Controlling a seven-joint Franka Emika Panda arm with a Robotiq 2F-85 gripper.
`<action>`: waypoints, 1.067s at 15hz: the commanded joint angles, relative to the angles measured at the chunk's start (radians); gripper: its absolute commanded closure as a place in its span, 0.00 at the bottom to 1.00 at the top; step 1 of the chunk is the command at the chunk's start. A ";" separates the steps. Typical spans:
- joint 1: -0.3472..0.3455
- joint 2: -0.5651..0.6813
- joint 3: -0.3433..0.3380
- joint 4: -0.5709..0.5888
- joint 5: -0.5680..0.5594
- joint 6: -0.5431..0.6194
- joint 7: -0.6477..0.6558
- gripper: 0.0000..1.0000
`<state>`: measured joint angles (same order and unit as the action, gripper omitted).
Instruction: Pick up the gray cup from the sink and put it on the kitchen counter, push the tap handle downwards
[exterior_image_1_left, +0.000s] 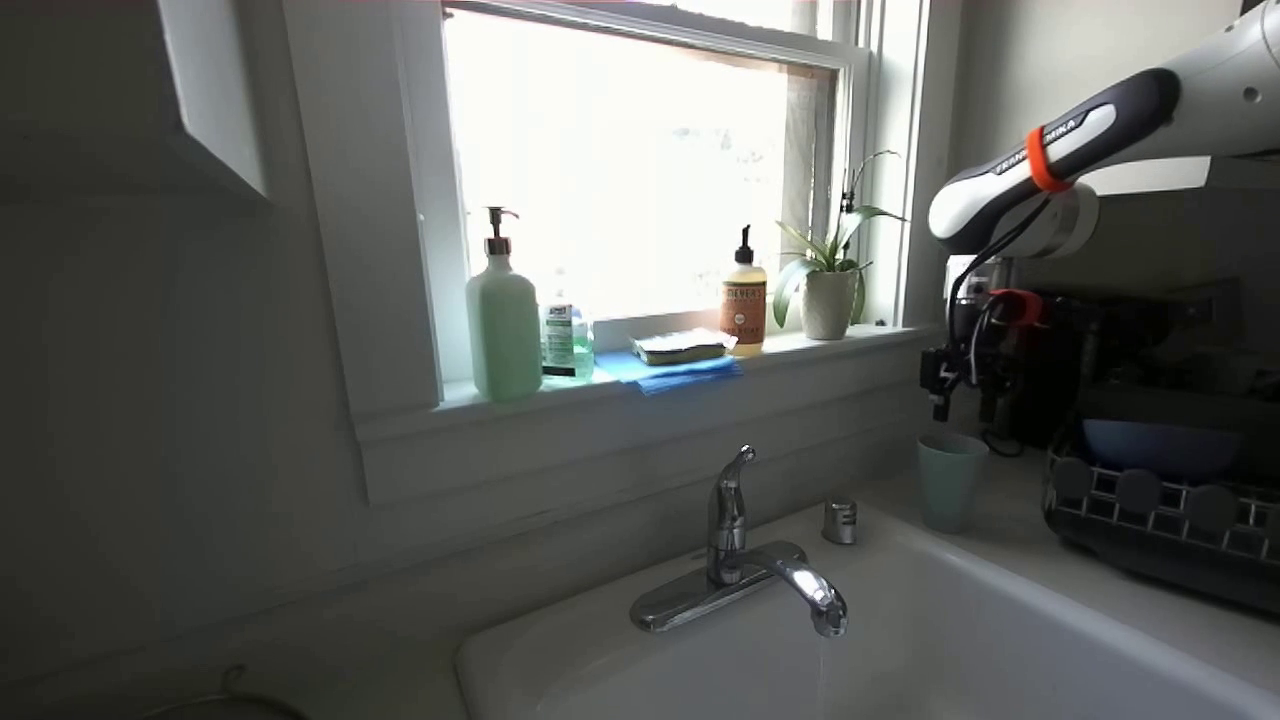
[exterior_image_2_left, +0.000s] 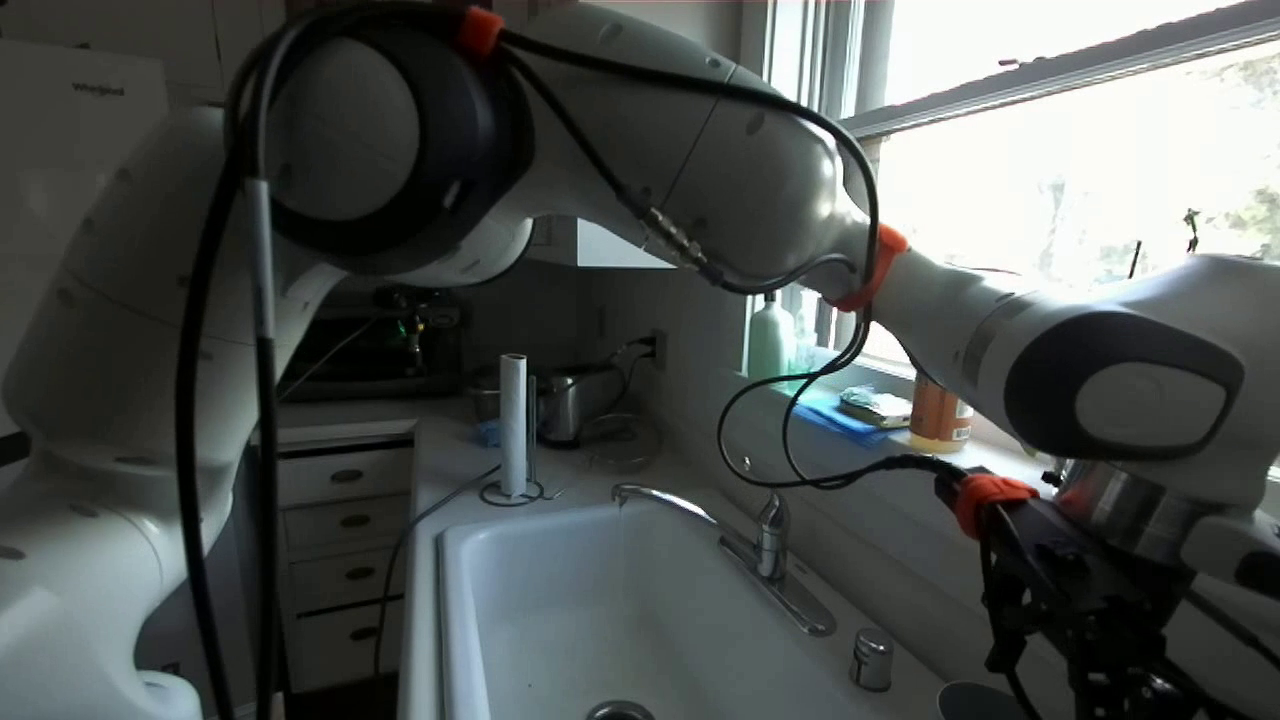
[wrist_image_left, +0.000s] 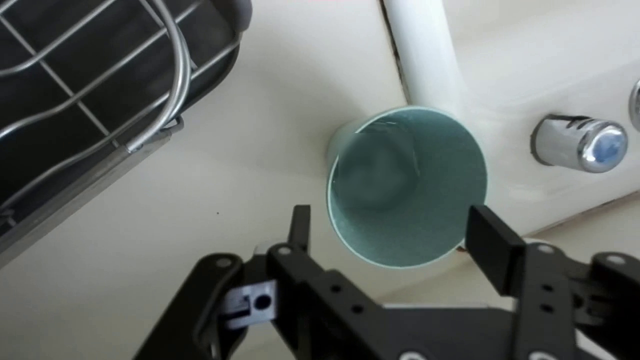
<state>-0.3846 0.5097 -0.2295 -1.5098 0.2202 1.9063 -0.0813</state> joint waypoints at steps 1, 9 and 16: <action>0.009 -0.091 0.014 -0.040 -0.043 -0.060 -0.047 0.00; 0.075 -0.295 0.031 -0.240 -0.049 -0.062 -0.081 0.00; 0.180 -0.423 0.088 -0.471 -0.001 0.052 -0.079 0.00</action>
<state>-0.2407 0.1675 -0.1683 -1.8540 0.1880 1.8729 -0.1543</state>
